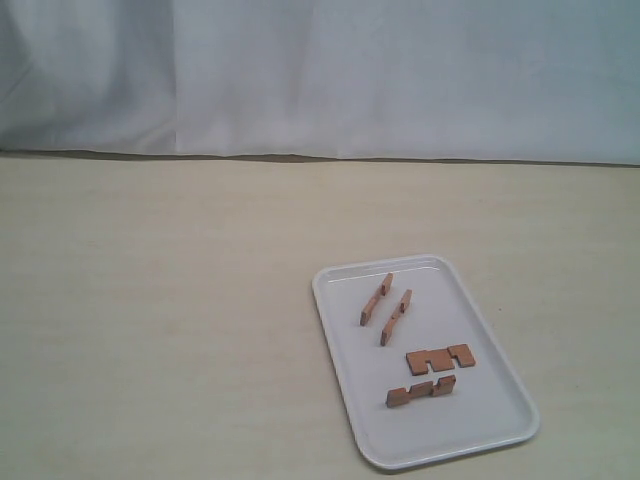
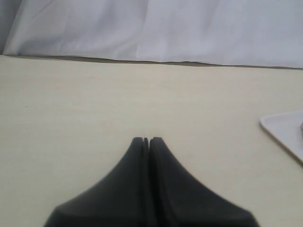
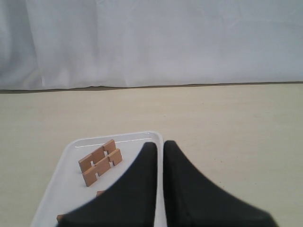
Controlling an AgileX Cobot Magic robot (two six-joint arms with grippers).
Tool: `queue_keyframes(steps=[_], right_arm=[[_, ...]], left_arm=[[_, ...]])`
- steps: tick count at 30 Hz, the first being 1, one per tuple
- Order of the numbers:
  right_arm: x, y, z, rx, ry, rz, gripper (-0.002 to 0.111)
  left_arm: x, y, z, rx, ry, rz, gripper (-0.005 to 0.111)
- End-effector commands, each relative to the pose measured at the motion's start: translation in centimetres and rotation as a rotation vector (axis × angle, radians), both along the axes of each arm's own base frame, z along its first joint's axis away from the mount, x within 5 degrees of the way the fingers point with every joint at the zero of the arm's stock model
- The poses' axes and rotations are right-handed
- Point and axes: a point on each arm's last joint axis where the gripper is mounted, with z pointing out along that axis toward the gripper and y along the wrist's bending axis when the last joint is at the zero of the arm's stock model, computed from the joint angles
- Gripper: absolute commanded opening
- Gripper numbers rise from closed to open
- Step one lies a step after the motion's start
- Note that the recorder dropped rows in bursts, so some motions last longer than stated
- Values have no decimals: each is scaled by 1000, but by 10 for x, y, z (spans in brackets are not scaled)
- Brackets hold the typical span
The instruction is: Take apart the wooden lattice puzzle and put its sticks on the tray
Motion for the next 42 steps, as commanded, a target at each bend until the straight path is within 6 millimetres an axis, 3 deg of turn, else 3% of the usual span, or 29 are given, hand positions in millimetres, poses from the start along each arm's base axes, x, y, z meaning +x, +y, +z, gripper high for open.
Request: queue_keyframes(steps=[1, 23, 32, 42], right_arm=[[0, 0, -1, -16, -1, 2, 4], [0, 0, -1, -16, -1, 2, 4], [0, 0, -1, -16, -1, 2, 4], [0, 0, -1, -16, -1, 2, 4]], left_arm=[[0, 0, -1, -7, 1, 4, 0], [0, 0, -1, -6, 6, 3, 0], [1, 6, -1, -6, 6, 113, 0], [1, 6, -1, -8, 6, 122, 0]])
